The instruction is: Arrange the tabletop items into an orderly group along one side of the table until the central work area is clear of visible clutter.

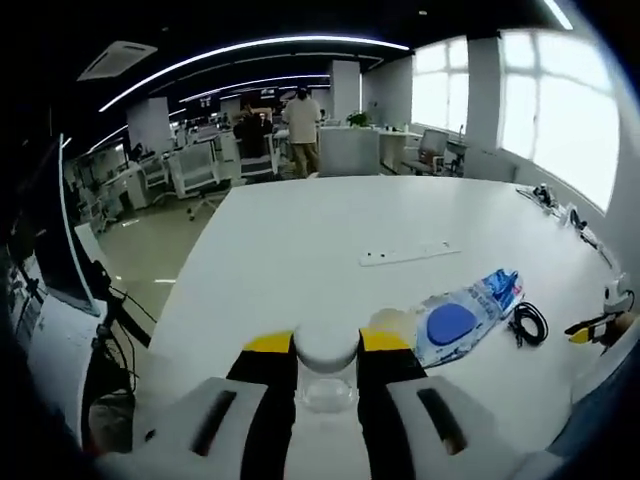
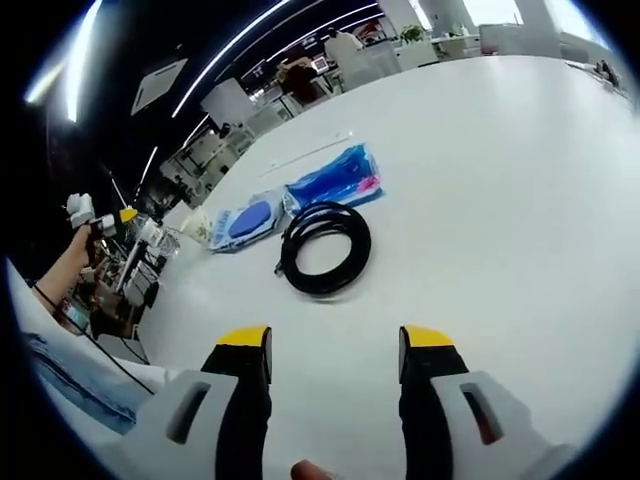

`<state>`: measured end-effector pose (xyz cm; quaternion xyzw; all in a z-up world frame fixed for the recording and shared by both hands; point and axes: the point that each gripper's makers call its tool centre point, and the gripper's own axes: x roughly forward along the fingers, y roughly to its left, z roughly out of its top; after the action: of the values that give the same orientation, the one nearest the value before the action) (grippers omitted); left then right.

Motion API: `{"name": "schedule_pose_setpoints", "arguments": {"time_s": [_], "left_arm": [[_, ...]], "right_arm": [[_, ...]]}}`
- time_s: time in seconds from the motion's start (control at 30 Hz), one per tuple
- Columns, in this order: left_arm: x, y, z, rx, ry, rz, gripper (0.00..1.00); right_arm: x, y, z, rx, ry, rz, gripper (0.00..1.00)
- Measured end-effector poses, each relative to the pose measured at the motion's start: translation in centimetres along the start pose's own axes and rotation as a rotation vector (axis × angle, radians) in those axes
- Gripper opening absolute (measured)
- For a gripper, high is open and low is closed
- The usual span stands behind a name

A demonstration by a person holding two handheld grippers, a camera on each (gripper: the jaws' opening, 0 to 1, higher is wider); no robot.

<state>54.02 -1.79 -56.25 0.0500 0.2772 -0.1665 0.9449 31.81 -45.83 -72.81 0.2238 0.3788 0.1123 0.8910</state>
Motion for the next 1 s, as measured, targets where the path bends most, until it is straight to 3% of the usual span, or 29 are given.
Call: {"name": "schedule_pose_setpoints", "arguments": {"time_s": [0.13,0.47,1.0], "left_arm": [[1.4,-0.4,1.1,0.017,0.007,-0.009,0.2],[4.0,-0.7,1.7,0.003,0.035,-0.024,0.2],[7.6,-0.7,-0.4,-0.018,0.109,-0.015,0.2]], "right_arm": [[-0.1,-0.3,0.0,0.007,-0.004,-0.008,0.5],[-0.4,-0.9,0.0,0.025,-0.008,-0.033,0.5],[0.3,-1.0,-0.4,0.023,0.026,-0.03,0.49]]}}
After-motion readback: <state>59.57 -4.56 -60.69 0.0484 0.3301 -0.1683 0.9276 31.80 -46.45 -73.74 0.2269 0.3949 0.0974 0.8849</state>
